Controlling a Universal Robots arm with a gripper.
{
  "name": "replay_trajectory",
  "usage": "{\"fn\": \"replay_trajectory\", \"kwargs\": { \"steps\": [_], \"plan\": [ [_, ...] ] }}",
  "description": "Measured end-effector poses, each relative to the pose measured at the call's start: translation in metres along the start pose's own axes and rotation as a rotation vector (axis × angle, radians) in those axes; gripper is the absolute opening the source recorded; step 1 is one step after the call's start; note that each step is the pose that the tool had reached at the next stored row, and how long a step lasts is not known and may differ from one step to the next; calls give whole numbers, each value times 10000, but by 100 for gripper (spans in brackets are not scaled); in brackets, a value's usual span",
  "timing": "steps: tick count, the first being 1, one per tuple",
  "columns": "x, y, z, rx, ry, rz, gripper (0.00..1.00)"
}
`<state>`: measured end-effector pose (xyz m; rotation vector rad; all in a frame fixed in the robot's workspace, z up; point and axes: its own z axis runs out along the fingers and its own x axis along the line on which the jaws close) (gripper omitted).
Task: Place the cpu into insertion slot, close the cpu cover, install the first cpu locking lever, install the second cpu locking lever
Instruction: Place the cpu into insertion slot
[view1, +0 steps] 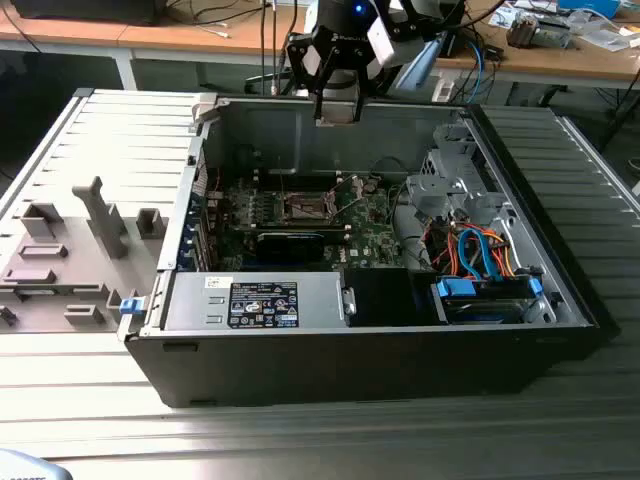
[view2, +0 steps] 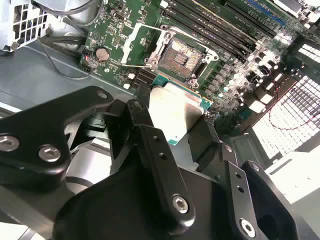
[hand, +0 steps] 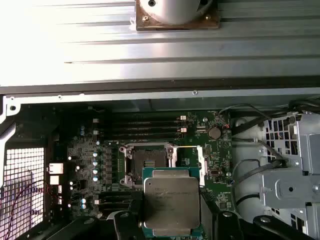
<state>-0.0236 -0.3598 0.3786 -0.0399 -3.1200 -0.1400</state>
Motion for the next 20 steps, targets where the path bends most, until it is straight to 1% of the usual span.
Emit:
{"fn": "replay_trajectory", "kwargs": {
  "steps": [9,20],
  "plan": [
    [10,-2,9,0,0,0,54],
    [14,-8,41,0,0,0,54]
  ]
}}
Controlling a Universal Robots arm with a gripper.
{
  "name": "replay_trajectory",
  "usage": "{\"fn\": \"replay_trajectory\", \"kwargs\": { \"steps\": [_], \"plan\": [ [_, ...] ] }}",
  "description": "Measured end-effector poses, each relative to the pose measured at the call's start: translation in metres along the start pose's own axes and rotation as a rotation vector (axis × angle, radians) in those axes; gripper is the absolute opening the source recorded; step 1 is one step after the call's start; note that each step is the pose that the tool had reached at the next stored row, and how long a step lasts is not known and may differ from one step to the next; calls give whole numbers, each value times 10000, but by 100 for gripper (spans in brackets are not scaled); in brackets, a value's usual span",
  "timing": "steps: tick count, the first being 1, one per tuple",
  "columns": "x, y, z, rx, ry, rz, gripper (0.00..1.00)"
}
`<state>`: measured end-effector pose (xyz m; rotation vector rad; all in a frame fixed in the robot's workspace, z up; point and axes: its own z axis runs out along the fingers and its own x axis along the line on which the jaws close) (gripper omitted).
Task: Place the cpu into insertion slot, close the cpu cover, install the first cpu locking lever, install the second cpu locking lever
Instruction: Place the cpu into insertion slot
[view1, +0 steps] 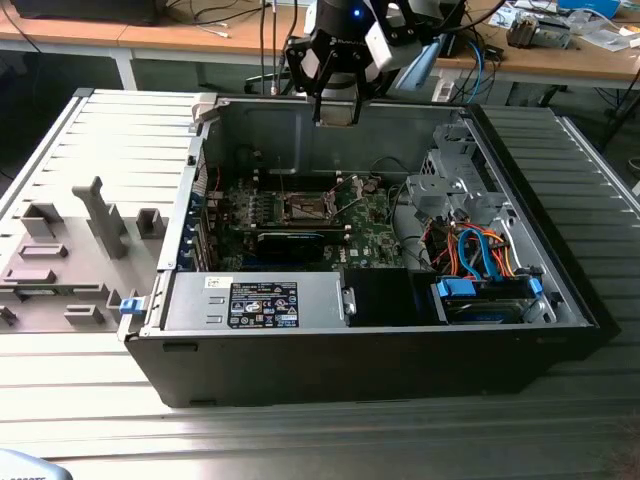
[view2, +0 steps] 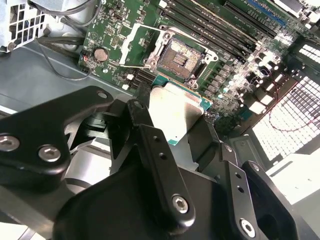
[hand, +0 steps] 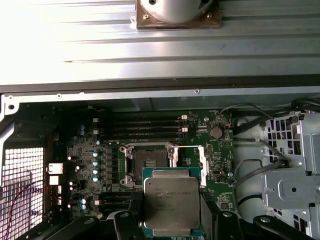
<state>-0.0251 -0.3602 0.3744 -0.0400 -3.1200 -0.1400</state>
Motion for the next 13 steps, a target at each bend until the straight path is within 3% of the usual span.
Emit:
{"fn": "replay_trajectory", "kwargs": {
  "steps": [13],
  "plan": [
    [8,-18,41,0,0,0,54]
  ]
}}
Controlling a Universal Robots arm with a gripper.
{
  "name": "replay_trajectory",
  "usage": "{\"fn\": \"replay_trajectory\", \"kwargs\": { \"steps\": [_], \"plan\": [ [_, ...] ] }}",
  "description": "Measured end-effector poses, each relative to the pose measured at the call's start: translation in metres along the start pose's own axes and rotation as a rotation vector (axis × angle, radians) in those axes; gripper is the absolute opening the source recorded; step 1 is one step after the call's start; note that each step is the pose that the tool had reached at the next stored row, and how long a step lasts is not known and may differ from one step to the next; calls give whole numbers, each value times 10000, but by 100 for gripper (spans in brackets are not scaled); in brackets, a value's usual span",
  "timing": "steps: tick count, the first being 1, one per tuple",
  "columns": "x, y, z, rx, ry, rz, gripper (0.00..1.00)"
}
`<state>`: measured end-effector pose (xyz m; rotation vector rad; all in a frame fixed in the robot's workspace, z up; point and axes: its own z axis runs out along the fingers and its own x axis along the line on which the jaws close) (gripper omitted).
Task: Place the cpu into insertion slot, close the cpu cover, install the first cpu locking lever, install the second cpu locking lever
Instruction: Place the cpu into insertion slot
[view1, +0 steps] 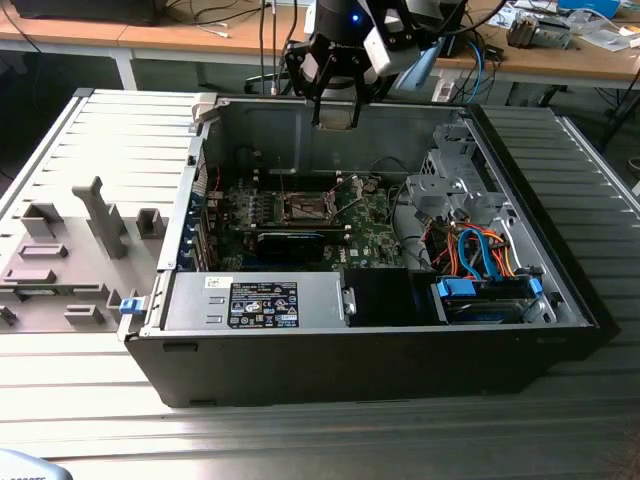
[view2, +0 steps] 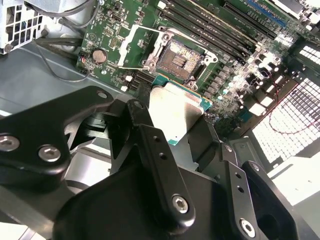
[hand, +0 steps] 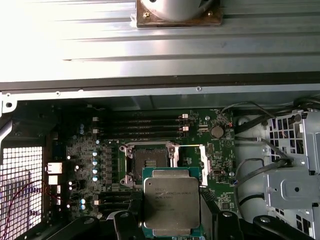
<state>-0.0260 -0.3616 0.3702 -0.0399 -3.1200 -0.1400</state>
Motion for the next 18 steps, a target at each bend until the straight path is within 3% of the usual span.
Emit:
{"fn": "replay_trajectory", "kwargs": {
  "steps": [18],
  "plan": [
    [15,-7,35,0,0,0,54]
  ]
}}
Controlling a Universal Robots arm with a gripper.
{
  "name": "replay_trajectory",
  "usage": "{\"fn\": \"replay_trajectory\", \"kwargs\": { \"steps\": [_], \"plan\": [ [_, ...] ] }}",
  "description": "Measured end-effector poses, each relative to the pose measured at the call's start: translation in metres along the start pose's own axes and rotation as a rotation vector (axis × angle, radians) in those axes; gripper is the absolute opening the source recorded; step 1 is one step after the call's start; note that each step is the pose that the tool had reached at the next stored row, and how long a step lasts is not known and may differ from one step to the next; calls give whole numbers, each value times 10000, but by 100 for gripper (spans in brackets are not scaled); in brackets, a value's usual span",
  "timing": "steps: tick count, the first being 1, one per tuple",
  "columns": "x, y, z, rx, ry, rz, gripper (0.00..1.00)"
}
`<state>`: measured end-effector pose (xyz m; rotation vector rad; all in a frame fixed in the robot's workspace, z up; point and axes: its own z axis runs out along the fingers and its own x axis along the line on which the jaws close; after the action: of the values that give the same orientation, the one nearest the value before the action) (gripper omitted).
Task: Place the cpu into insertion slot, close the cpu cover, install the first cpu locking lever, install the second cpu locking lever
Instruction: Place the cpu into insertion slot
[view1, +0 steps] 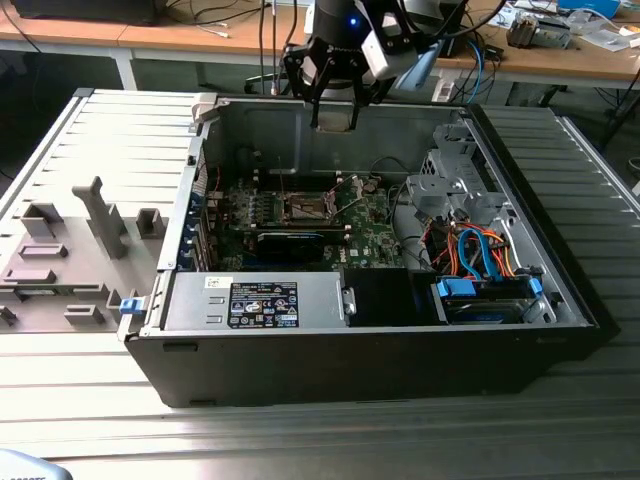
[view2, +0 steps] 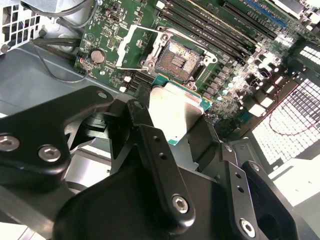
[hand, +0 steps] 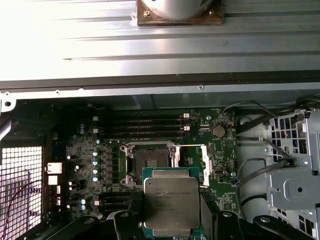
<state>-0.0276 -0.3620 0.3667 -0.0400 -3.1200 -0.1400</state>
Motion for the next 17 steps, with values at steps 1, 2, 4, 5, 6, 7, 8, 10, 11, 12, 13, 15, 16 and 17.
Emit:
{"fn": "replay_trajectory", "kwargs": {
  "steps": [1,2,4,5,6,7,8,10,11,12,13,15,16,17],
  "plan": [
    [1,0,3,0,0,0,54],
    [1,0,5,0,0,0,54],
    [3,-1,8,0,-1,1,54],
    [5,-1,10,0,0,1,54],
    [6,-1,11,0,0,0,54],
    [7,-1,14,0,0,0,54],
    [9,-2,17,-2,-1,0,54],
    [11,-3,23,0,0,0,54],
    [12,-4,28,-1,-1,0,54],
    [13,-5,30,0,0,0,54],
    [15,-6,34,-1,0,0,54],
    [17,-7,45,0,0,0,54],
    [18,-7,49,0,0,0,54],
    [18,-8,54,0,0,0,54]
  ]
}}
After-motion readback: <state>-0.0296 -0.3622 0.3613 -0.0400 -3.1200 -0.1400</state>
